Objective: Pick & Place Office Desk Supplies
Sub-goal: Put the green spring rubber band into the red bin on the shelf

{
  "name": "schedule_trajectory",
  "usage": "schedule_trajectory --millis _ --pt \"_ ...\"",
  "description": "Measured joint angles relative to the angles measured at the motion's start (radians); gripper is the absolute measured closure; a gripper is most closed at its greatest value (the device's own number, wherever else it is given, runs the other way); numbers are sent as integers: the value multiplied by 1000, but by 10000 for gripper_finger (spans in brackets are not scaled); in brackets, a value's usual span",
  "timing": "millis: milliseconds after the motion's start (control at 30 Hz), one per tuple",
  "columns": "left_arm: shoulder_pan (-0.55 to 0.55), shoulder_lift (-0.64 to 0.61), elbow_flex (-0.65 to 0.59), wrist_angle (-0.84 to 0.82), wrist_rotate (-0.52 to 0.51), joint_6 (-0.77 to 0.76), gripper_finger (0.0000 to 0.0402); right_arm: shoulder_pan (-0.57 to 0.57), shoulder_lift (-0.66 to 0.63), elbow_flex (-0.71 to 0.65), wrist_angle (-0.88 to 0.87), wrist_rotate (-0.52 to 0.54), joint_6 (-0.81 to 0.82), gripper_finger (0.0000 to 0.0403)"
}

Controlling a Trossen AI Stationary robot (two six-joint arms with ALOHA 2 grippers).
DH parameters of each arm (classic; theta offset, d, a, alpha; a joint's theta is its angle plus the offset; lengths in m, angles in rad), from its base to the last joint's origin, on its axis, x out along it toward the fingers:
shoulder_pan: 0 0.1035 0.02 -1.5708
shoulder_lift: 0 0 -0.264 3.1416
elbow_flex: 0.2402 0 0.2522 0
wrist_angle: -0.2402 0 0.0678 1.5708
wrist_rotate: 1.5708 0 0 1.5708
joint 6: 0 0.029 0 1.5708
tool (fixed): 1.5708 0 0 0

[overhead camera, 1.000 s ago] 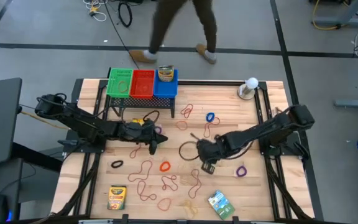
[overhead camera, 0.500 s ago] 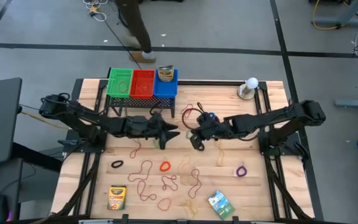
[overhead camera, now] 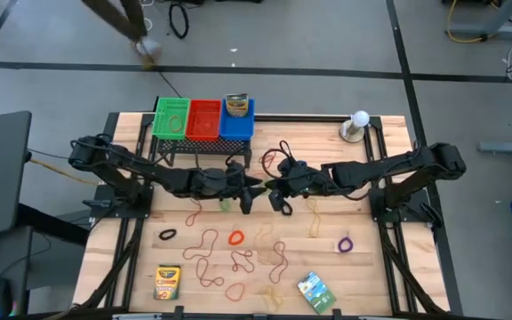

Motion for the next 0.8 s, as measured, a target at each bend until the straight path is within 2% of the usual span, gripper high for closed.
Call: schedule_trajectory --millis 133,300,400,533,633,733,800 --pt "0 -19 1 -23 1 -17 294 0 0 0 15 1 -17 387" --pt "2 -73 1 -132 0 -32 374 0 0 0 53 -3 -33 375" --pt "6 -131 1 -207 0 -31 375 0 0 0 69 6 -32 351" --pt "38 -249 1 -341 -5 -27 375 0 0 0 69 95 -18 302" --pt "84 -363 1 -435 -52 -12 375 0 0 0 78 130 1 271" --pt "158 -475 1 -523 -110 5 375 0 0 0 97 137 -25 260" --pt "228 -541 1 -586 -132 4 375 0 0 0 99 138 -32 266"
